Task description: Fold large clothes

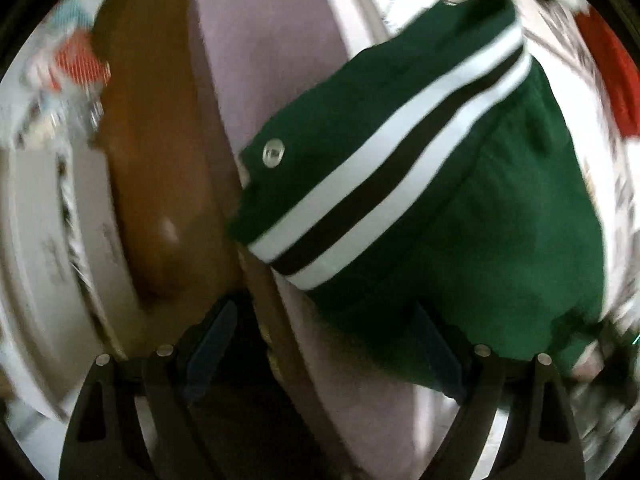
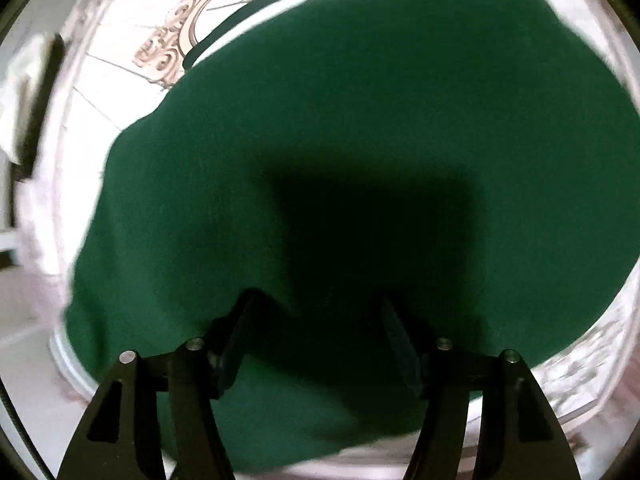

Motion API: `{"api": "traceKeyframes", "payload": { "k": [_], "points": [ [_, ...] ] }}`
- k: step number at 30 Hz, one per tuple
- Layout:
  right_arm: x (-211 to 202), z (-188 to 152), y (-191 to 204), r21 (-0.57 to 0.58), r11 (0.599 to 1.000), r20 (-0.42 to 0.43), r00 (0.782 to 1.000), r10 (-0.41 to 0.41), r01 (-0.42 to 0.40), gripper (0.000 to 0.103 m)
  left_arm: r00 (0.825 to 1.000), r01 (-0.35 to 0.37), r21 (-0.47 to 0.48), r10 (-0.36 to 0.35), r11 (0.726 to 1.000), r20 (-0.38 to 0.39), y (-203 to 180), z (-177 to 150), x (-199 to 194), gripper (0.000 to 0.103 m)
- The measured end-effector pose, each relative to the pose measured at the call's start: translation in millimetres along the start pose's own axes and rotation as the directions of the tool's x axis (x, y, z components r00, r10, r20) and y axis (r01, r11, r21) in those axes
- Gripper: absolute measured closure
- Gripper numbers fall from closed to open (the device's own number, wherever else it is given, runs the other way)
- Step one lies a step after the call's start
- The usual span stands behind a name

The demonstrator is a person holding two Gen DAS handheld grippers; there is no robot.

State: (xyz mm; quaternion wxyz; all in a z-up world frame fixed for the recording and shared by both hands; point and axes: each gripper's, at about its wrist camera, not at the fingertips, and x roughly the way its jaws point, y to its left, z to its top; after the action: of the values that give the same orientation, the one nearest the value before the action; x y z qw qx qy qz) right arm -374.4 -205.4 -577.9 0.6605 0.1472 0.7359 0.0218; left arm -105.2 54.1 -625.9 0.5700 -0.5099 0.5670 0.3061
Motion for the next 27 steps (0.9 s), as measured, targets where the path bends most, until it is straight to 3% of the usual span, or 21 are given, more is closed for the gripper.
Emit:
{"api": "traceKeyframes", "payload": {
  "k": [1, 2, 4, 5, 6, 7, 9, 13, 18, 20, 22, 25, 26, 27],
  "points": [
    [-2.2, -5.4, -12.5, 0.020, 0.998, -0.030, 0.998, 0.057, -0.056, 0.036, 0.999, 0.038, -0.033, -0.039, 0.999, -0.020, 4.9, -0.2, 5.2, 0.015],
    [-3.2, -9.1, -19.4, 0.023, 0.997, -0.042, 0.997, 0.071, -0.070, 0.036, 0.996, 0.087, -0.072, -0.090, 0.994, -0.031, 10.9, -0.6, 12.0, 0.015],
    [-4.5, -19.4, -33.9, -0.004, 0.998, -0.060, 0.996, 0.064, -0.064, 0.036, 0.992, 0.122, -0.103, -0.123, 0.987, -0.004, 15.1, 1.8, 18.1, 0.018],
    [-4.0, -25.0, -41.5, -0.023, 0.998, -0.063, 0.997, 0.051, -0.053, 0.036, 0.990, 0.138, -0.100, -0.135, 0.985, 0.036, 13.9, 4.4, 20.1, 0.025],
    [-2.4, -31.5, -50.0, -0.042, 0.998, -0.064, 0.997, 0.044, -0.046, 0.036, 0.989, 0.141, -0.090, -0.135, 0.986, 0.064, 11.9, 6.6, 19.5, 0.042],
    [-0.4, -34.7, -52.6, -0.059, 0.997, -0.067, 0.997, 0.040, -0.044, 0.036, 0.986, 0.146, -0.074, -0.139, 0.986, 0.091, 7.1, 9.5, 17.3, 0.052],
    [4.0, -34.3, -53.0, -0.098, 0.995, -0.069, 0.997, 0.030, -0.037, 0.036, 0.985, 0.098, -0.025, -0.093, 0.995, 0.147, -9.9, 15.8, 8.7, 0.057],
    [2.6, -49.6, -37.4, -0.170, 0.985, -0.059, 0.998, 0.010, -0.020, 0.036, 0.961, 0.105, 0.052, -0.115, 0.993, 0.253, -32.1, 28.9, -10.9, 0.072],
    [8.5, -58.2, -18.8, -0.187, 0.980, -0.080, 0.995, 0.057, -0.072, 0.036, 0.920, 0.233, 0.136, -0.263, 0.963, 0.289, -47.7, 101.8, -15.3, 0.072],
    [7.7, -63.6, -17.4, -0.193, 0.977, -0.086, 0.993, 0.079, -0.094, 0.036, 0.909, 0.300, 0.155, -0.332, 0.941, 0.254, -42.9, 128.0, -6.3, 0.071],
    [5.6, -64.7, -20.3, -0.192, 0.975, -0.090, 0.991, 0.095, -0.111, 0.036, 0.896, 0.381, 0.140, -0.402, 0.914, 0.187, -37.1, 151.8, 4.1, 0.063],
    [-4.4, -70.9, -38.5, -0.188, 0.974, -0.086, 0.990, 0.111, -0.125, 0.036, 0.840, 0.526, 0.050, -0.528, 0.849, 0.129, -27.1, 162.0, 18.7, 0.052],
    [2.6, -54.4, -35.2, -0.186, 0.975, -0.083, 0.990, 0.110, -0.123, 0.036, 0.813, 0.571, 0.015, -0.568, 0.821, 0.130, -21.4, 164.5, 23.3, 0.051],
    [4.4, -43.5, -29.7, -0.182, 0.976, -0.077, 0.991, 0.109, -0.121, 0.036, 0.801, 0.590, -0.001, -0.584, 0.808, 0.132, -25.0, 161.8, 23.4, 0.048]
  ]
}}
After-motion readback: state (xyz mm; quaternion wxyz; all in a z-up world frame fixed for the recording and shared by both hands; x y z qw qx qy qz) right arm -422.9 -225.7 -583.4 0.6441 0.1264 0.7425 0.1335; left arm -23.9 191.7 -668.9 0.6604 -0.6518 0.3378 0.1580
